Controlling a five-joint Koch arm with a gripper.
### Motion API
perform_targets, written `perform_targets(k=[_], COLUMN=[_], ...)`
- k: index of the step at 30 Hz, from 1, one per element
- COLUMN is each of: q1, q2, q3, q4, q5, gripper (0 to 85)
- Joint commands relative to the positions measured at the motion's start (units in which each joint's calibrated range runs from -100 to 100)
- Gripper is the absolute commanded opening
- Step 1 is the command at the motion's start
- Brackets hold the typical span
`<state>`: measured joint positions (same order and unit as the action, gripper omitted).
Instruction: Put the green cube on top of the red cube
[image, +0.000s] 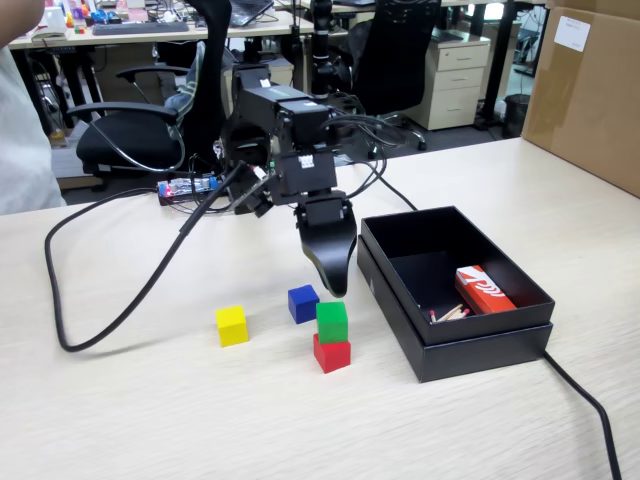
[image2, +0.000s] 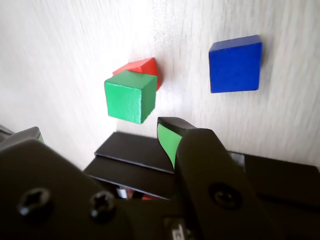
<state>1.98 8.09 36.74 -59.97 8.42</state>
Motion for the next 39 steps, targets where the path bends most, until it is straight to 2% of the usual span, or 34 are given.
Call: perform_targets(k=[1,15,23,30,35,39], q1=[-0.24,-0.34,-0.34,-0.24,-0.39,-0.73], q2=[-11.25,-57.6,-86.4,-99.48,-106.83,-106.71], q3=[-1.38,-42.09,-74.64,-87.6,-105.64,-111.81], q4=[-0.38,4.46,13.27,15.17,27.53,31.42], q5=[-0.63,-1.47,-5.86,-7.67,-9.47,-9.87], gripper=[46.7,48.3,48.7,48.9,49.6,51.5])
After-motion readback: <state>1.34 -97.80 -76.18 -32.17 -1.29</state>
